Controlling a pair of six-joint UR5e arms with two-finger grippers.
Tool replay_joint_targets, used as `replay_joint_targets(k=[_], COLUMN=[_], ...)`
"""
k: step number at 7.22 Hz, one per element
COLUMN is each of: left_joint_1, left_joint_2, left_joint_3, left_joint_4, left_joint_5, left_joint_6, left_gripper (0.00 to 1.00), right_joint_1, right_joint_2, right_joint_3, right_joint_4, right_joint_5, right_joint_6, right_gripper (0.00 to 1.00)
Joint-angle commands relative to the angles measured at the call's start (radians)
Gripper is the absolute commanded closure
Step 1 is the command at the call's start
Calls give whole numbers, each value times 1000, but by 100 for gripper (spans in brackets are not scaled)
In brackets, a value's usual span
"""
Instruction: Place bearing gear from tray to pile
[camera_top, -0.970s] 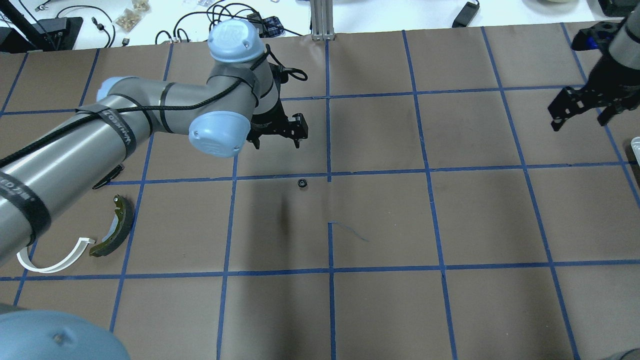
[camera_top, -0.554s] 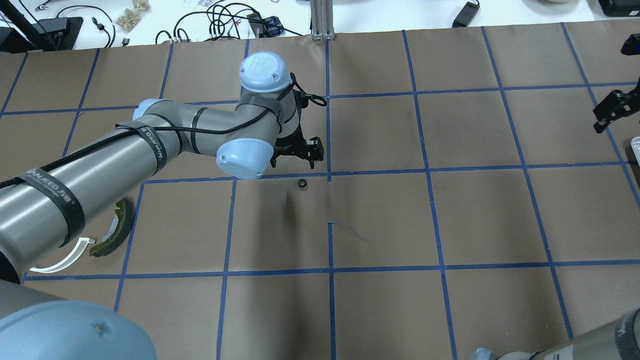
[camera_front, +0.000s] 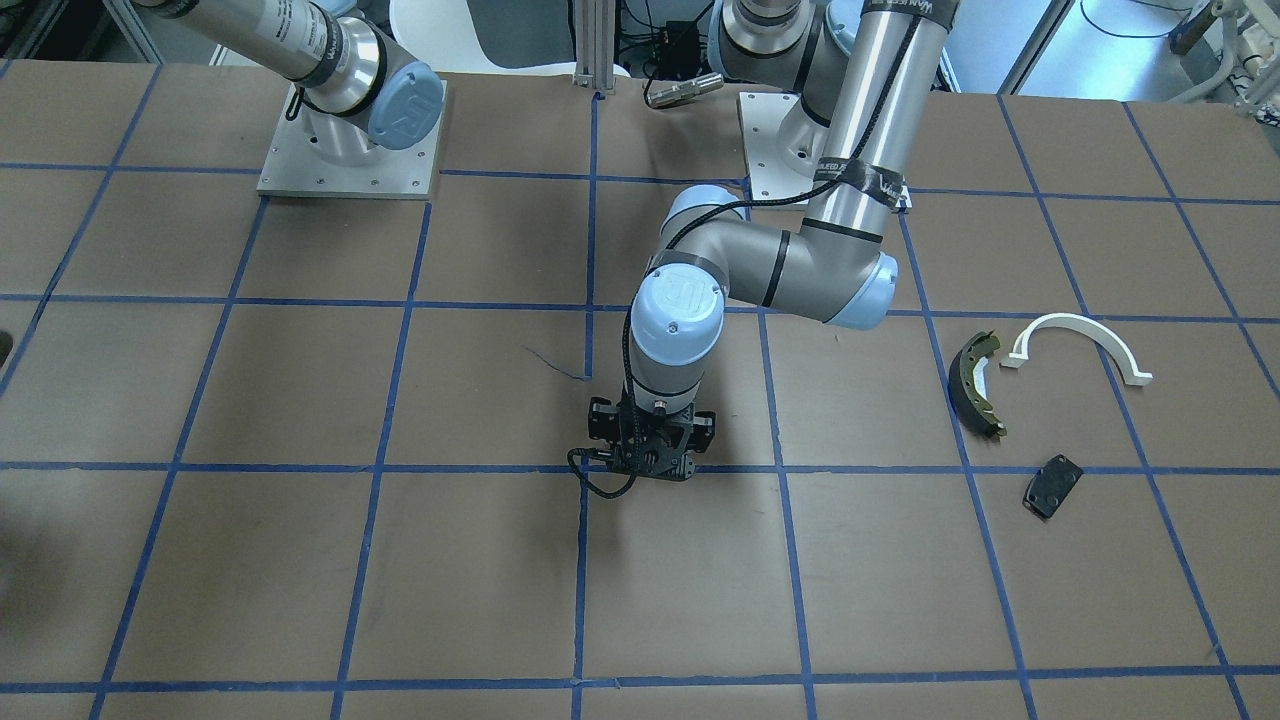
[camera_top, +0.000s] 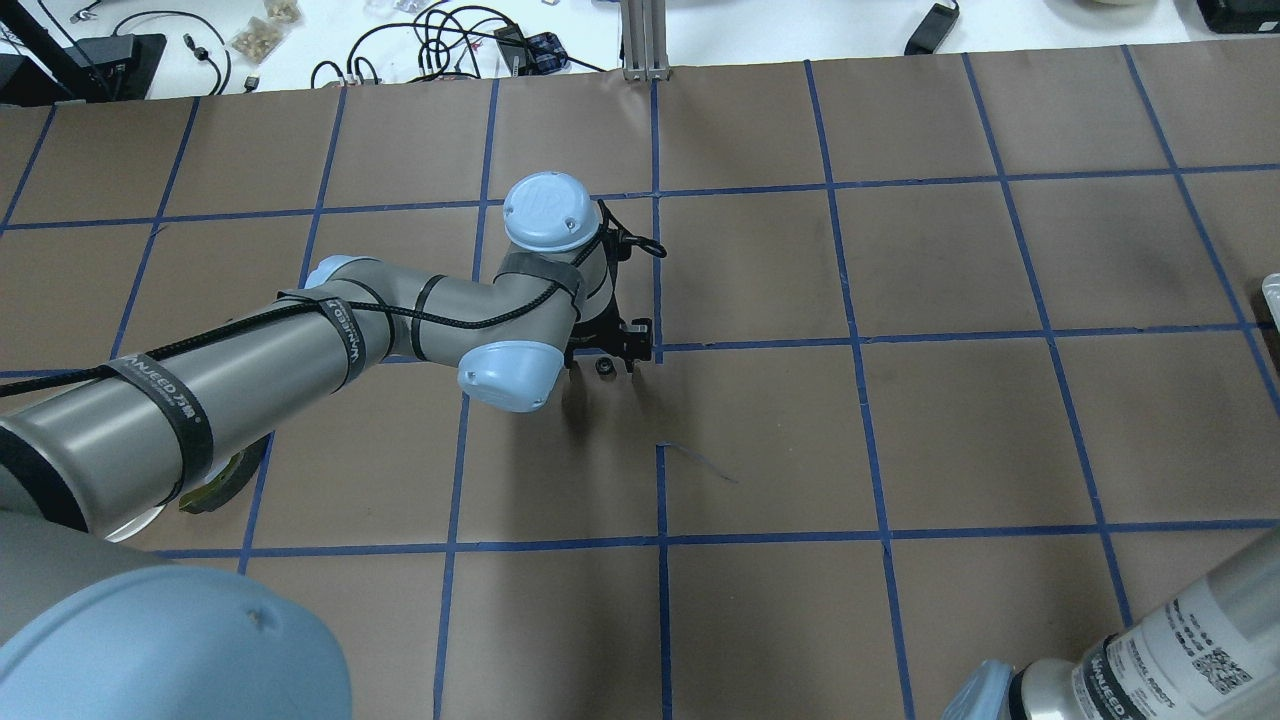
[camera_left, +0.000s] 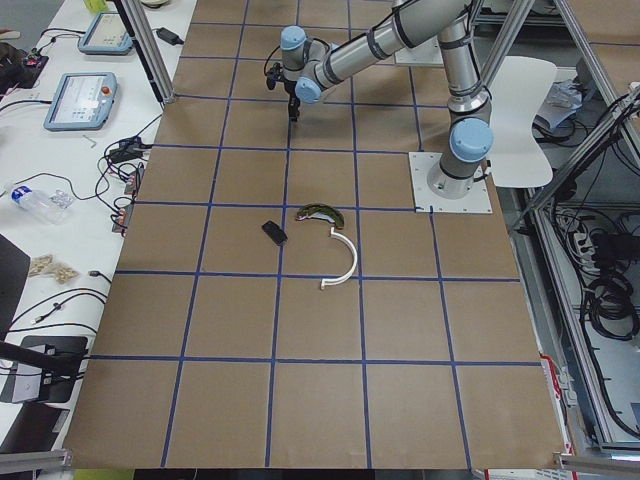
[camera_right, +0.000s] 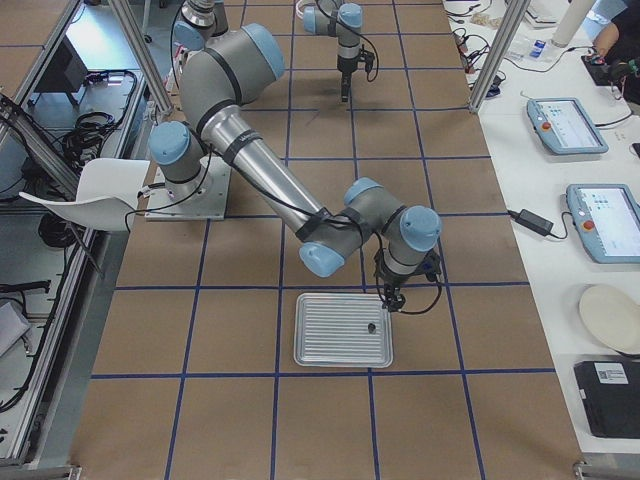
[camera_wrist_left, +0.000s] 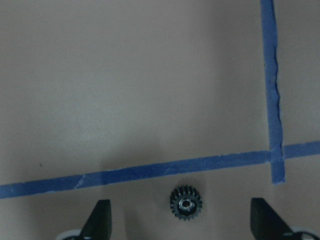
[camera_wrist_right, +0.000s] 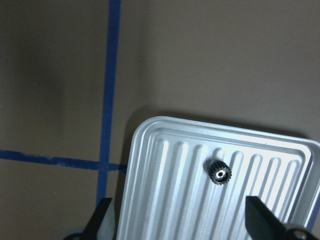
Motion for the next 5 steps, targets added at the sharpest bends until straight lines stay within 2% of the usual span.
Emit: replay_joint_targets(k=[1,2,3,5], left_joint_1=[0,0,0,3], left_joint_2=[-12,-13,6,14], left_joint_3=[4,6,6,6], left_joint_4=[8,6,1,-3], left_joint_5=[2,2,2,4], left_joint_6=[0,0,2,2], left_gripper=[47,73,90,97], right_joint_1=[-32,-33,-36,-44], right_joint_2=[74,88,95,111], right_joint_3=[-10,-6,-6,-7], right_joint_4=[-66,-68,-70,-82], right_joint_5=[-3,1,-4,4], right_joint_6=[-24,-28,-37,-38], right_gripper=[8,8,8,9])
